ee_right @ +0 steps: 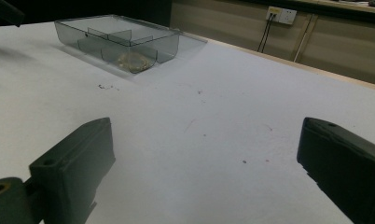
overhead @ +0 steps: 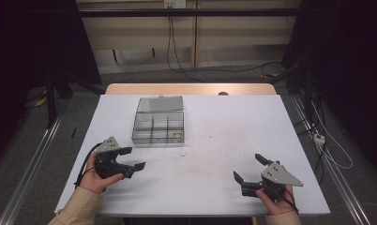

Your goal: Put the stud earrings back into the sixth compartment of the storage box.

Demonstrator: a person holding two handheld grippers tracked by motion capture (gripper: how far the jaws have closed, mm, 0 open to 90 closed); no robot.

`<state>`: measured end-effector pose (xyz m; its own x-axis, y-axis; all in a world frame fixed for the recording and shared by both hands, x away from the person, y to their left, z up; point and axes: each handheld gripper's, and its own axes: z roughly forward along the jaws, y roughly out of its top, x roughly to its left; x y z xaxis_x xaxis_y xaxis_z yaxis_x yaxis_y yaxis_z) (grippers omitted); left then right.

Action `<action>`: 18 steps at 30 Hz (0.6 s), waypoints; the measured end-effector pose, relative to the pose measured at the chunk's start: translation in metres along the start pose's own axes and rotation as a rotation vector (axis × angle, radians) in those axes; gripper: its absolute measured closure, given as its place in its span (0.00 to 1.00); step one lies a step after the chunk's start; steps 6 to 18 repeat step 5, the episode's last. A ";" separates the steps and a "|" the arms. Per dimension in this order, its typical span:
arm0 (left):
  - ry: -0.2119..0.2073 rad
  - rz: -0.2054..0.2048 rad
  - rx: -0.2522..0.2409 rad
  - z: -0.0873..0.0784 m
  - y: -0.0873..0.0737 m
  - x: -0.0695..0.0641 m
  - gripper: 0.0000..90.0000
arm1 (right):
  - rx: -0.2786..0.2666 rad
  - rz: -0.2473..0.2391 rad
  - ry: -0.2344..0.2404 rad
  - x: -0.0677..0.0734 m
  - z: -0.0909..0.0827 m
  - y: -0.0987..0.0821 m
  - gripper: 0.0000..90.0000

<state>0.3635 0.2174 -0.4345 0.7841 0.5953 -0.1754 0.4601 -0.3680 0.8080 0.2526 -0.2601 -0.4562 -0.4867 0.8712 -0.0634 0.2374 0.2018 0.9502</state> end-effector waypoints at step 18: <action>0.002 0.002 0.004 -0.001 -0.003 0.000 0.13 | 0.002 0.001 0.001 0.000 0.001 0.000 0.04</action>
